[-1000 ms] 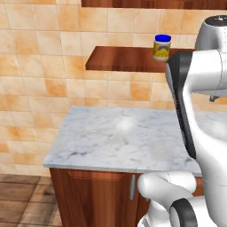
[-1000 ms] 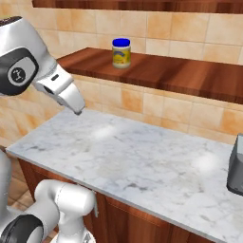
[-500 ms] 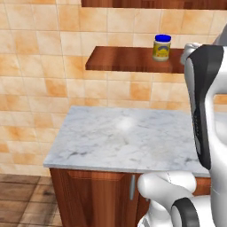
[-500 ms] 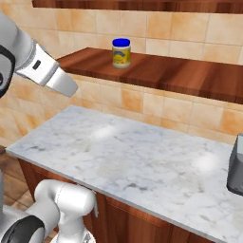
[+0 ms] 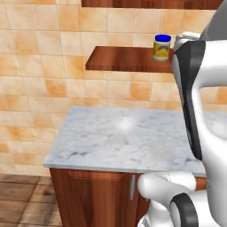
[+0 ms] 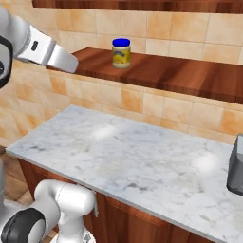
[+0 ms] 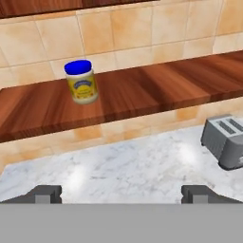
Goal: Move the mayonnaise and syrup bottle from the cabinet to the dining counter.
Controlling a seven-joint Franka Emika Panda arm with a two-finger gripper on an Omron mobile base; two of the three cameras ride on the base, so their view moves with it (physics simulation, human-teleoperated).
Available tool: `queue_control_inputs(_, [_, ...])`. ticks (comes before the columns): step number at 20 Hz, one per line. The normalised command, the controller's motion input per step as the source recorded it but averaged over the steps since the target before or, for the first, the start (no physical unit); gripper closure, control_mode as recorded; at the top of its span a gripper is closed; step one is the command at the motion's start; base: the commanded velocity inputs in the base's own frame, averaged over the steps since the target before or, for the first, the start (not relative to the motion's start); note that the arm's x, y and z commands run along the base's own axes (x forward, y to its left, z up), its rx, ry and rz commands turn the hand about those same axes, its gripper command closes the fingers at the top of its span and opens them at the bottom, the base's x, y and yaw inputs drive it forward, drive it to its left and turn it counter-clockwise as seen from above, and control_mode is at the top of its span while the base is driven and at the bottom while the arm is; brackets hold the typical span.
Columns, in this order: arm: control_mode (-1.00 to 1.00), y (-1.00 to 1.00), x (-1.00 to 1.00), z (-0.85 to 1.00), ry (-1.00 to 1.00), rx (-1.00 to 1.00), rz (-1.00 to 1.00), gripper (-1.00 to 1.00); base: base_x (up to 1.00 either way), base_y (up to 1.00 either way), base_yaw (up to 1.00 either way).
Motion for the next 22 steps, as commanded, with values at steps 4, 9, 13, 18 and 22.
queue_control_inputs(4, [-1.00,0.01,0.68,0.02,0.00,-0.01,0.15,-1.00,0.00,0.00,0.00])
queue_control_inputs(9, [-1.00,0.00,0.64,0.00,-0.02,0.00,0.05,-1.00,0.00,0.00,0.00])
queue_control_inputs(13, [-1.00,0.00,0.73,0.00,-0.01,-0.03,-0.01,-1.00,0.00,0.00,0.00])
queue_control_inputs(18, [-1.00,0.00,0.77,0.00,0.00,-0.03,-0.05,-1.00,0.00,0.00,0.00])
queue_control_inputs(22, [-1.00,-0.06,0.63,0.00,0.00,-0.01,-0.06,-1.00,0.00,0.00,0.00])
